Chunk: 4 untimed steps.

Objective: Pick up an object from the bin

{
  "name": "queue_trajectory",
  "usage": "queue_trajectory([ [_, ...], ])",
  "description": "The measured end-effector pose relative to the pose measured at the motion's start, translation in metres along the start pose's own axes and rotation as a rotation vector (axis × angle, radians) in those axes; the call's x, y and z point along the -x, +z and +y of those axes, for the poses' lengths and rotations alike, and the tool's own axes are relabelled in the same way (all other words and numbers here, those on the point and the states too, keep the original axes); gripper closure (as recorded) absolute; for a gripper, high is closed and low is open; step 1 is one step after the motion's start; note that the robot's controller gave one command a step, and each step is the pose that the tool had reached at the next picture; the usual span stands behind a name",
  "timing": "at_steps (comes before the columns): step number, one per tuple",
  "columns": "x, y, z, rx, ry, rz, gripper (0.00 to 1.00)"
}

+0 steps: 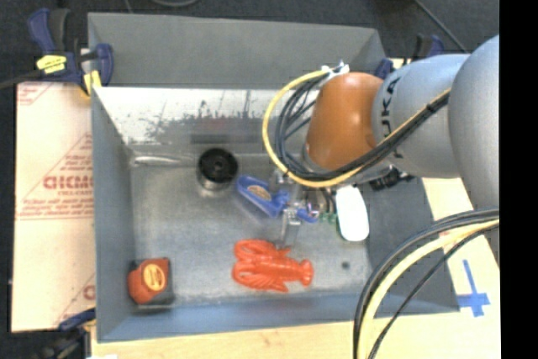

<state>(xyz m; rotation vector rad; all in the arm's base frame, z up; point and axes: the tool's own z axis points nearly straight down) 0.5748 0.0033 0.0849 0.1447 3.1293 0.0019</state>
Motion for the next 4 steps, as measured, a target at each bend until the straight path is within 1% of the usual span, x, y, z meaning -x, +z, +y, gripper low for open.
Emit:
queue_trajectory([
  [1, 0.004, 0.012, -0.01, -0.001, 0.125, 0.0, 1.0],
  [2, 0.004, 0.012, -0.009, -0.001, 0.126, 0.0, 1.0],
  [3, -0.013, 0.011, 0.006, 0.0, 0.125, -0.003, 1.0],
  [4, -0.016, -0.026, 0.019, -0.002, 0.113, 0.014, 1.0],
])
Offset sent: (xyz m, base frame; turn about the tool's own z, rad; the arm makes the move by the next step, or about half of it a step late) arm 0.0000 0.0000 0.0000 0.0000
